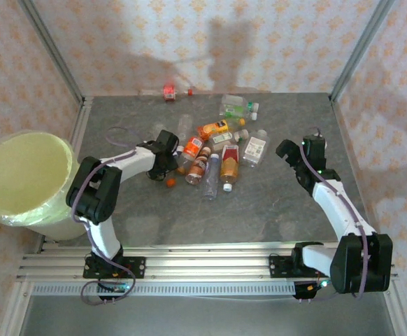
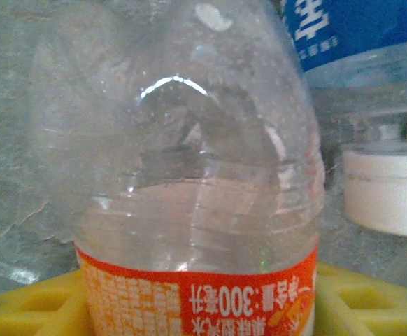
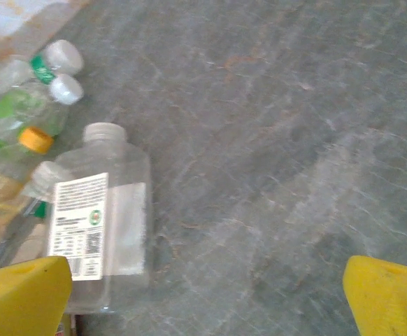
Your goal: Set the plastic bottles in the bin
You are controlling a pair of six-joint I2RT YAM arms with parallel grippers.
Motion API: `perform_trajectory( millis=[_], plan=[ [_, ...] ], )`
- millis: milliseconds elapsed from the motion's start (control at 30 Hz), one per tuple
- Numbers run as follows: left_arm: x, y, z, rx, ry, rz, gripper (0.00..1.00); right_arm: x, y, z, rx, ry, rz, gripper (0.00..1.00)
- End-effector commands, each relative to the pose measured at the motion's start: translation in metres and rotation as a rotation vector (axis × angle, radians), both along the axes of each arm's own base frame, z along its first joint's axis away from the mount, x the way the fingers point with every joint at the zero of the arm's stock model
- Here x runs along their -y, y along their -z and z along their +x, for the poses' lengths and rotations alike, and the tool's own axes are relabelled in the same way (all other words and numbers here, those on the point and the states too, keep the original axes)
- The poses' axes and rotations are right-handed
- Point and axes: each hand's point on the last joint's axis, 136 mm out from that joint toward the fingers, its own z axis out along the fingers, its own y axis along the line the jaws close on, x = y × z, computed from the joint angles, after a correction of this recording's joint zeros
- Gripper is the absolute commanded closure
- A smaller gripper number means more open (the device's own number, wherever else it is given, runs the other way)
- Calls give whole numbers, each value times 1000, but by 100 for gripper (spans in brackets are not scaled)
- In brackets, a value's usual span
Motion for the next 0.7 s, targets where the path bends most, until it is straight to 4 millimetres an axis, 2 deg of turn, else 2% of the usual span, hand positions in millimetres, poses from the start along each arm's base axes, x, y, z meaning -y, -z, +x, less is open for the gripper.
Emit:
perform_trajectory(
  millis=[0, 167, 333, 433, 533, 667],
  plan=[
    [-9, -22, 3, 76, 17, 31, 43, -11, -38, 13, 146, -68, 11, 0],
    [-21, -61, -1, 171, 19, 76, 52, -19, -69, 18, 293, -119, 19, 0],
    [-32, -124, -5, 277, 36, 113, 53, -25, -102, 23, 437, -147, 31, 0],
    [-38, -172, -9, 343, 38, 132, 56, -27, -116, 27, 478, -154, 34, 0],
    [-48, -231, -16, 464, 19, 141, 58, -28, -125, 29, 495, -162, 39, 0],
    [-72, -310, -39, 638, -21, 197, 58, -39, -136, 29, 532, -218, 57, 0]
  ],
)
